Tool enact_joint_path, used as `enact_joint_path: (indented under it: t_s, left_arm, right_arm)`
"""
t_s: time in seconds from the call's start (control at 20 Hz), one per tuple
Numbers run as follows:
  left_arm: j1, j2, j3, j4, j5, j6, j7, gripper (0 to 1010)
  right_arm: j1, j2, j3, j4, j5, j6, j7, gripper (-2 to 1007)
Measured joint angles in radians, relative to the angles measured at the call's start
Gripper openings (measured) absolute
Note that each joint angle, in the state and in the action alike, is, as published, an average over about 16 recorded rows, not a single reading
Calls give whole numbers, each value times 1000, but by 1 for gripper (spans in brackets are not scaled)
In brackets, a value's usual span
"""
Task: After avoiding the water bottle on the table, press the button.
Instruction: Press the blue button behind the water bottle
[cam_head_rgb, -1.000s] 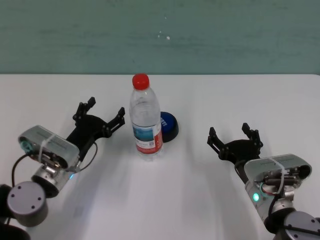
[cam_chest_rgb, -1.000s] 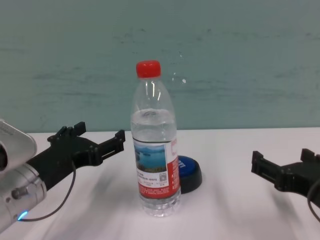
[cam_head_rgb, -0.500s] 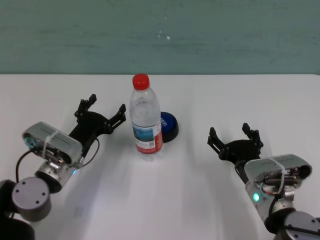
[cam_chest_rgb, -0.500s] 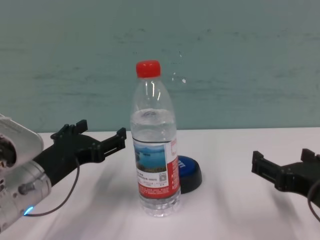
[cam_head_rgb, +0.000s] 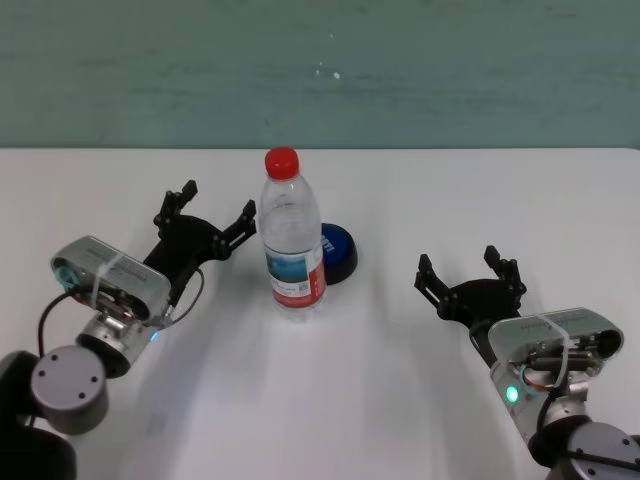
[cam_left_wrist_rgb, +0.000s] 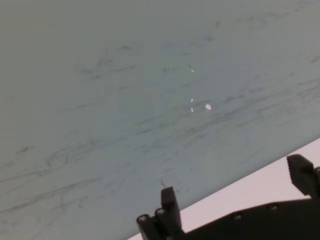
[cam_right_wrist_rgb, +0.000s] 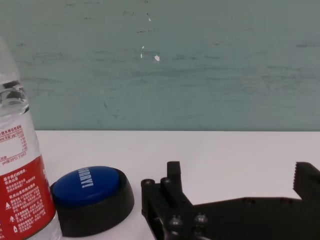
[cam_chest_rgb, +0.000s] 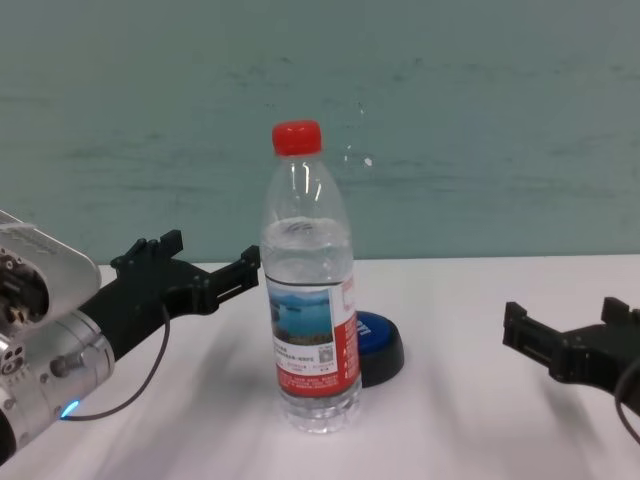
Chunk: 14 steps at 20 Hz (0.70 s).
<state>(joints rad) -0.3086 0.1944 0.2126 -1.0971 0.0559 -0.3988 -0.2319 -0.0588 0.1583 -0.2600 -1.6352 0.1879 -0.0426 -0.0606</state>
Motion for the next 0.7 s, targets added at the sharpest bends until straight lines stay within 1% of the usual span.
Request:
enact_joint_path:
  t_s: [0.7]
  left_arm:
    - [-23, -18, 3, 24, 19, -10, 19, 1010]
  right_arm:
    - [0, 0, 0, 0, 0, 0, 0, 1004]
